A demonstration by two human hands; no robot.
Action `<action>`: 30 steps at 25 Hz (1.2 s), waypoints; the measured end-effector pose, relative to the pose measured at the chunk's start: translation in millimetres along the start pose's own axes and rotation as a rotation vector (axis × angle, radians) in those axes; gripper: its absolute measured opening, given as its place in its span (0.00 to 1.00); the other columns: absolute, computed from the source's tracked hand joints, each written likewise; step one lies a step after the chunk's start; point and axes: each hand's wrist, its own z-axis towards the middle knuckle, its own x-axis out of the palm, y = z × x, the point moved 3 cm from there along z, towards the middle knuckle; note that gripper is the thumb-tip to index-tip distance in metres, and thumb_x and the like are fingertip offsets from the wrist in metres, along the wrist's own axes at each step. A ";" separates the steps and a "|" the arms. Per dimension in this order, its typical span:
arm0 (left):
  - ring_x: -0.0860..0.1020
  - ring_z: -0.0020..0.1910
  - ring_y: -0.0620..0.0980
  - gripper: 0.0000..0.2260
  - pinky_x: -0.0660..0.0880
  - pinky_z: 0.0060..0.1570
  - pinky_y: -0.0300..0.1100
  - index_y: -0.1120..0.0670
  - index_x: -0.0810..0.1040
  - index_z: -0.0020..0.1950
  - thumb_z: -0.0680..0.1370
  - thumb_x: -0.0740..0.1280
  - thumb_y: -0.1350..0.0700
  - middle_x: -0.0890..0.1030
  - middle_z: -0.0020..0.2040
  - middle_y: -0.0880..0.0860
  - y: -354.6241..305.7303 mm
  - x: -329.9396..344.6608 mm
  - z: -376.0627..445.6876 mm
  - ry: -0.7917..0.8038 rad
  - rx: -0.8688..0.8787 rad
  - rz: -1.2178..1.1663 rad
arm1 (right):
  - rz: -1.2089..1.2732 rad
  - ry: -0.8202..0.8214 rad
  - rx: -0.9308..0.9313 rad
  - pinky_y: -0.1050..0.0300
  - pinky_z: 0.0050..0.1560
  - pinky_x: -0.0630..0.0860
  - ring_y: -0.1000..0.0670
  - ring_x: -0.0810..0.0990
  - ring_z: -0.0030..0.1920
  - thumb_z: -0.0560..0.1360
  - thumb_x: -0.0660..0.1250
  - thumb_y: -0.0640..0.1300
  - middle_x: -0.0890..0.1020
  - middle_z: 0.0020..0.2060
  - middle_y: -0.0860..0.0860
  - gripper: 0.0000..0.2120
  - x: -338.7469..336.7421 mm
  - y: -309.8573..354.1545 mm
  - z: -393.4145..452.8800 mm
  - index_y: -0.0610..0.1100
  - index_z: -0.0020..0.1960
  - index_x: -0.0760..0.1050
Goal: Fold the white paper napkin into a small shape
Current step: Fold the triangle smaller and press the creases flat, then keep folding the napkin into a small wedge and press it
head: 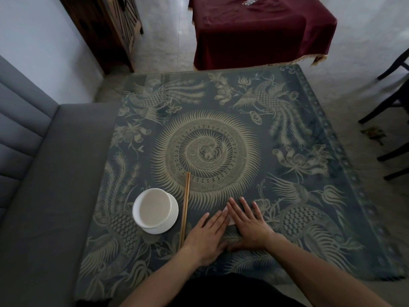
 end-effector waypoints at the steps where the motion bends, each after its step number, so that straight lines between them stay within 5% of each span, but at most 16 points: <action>1: 0.37 0.77 0.48 0.31 0.38 0.75 0.53 0.54 0.39 0.79 0.82 0.48 0.42 0.36 0.79 0.50 2.6 4.6 -6.0 0.015 -0.005 0.016 | 0.002 -0.011 0.003 0.39 0.70 0.25 0.46 0.19 0.69 0.63 0.55 0.82 0.22 0.71 0.54 0.62 0.1 0.0 -0.4 0.47 0.73 0.23; 7: 0.36 0.77 0.48 0.30 0.35 0.74 0.56 0.51 0.37 0.79 0.83 0.48 0.43 0.35 0.78 0.46 8.3 14.9 -39.3 0.073 -0.055 0.028 | 0.023 -0.028 -0.001 0.40 0.71 0.26 0.47 0.21 0.71 0.60 0.55 0.83 0.23 0.72 0.56 0.64 0.1 -0.8 -1.6 0.48 0.72 0.21; 13: 0.44 0.78 0.53 0.27 0.40 0.74 0.59 0.53 0.45 0.80 0.83 0.47 0.44 0.45 0.81 0.50 8.6 10.0 -48.2 0.075 -0.051 0.086 | 0.036 -0.024 -0.004 0.40 0.71 0.26 0.48 0.19 0.69 0.60 0.55 0.83 0.23 0.71 0.57 0.64 -1.8 0.0 -1.5 0.49 0.71 0.19; 19: 0.68 0.68 0.58 0.21 0.61 0.68 0.57 0.56 0.67 0.72 0.81 0.52 0.51 0.68 0.74 0.56 6.0 -0.2 -41.2 -0.010 -0.018 0.102 | 0.068 -0.093 0.013 0.38 0.73 0.31 0.46 0.24 0.73 0.58 0.55 0.82 0.27 0.74 0.55 0.65 -3.3 5.1 -5.8 0.48 0.72 0.21; 21: 0.74 0.58 0.58 0.17 0.67 0.59 0.53 0.55 0.72 0.65 0.79 0.54 0.52 0.77 0.62 0.55 7.0 -11.7 -32.4 -0.079 -0.019 0.097 | 0.150 -0.181 0.092 0.40 0.75 0.37 0.46 0.32 0.76 0.61 0.57 0.81 0.34 0.77 0.54 0.63 -1.4 4.1 -12.1 0.48 0.77 0.28; 23: 0.75 0.54 0.57 0.14 0.68 0.52 0.51 0.54 0.74 0.61 0.79 0.54 0.54 0.77 0.56 0.54 11.2 -23.2 -21.9 -0.139 -0.057 0.063 | 0.211 -0.328 0.237 0.44 0.75 0.51 0.46 0.49 0.78 0.69 0.57 0.76 0.52 0.79 0.52 0.53 1.2 -3.3 -23.9 0.47 0.80 0.44; 26: 0.72 0.60 0.56 0.15 0.70 0.54 0.51 0.53 0.71 0.66 0.79 0.57 0.56 0.72 0.64 0.54 15.0 -34.0 -1.4 -0.148 -0.047 0.015 | 0.193 -0.498 0.411 0.48 0.61 0.68 0.47 0.69 0.64 0.75 0.57 0.69 0.73 0.65 0.53 0.32 -0.2 -13.2 -38.7 0.52 0.72 0.67; 30: 0.59 0.73 0.55 0.22 0.65 0.66 0.55 0.51 0.62 0.75 0.80 0.59 0.56 0.58 0.78 0.50 11.4 -36.6 21.2 0.006 0.058 0.036 | 0.287 -0.481 0.526 0.49 0.53 0.69 0.48 0.71 0.57 0.74 0.61 0.66 0.74 0.55 0.53 0.20 -5.5 -9.9 -36.9 0.54 0.57 0.72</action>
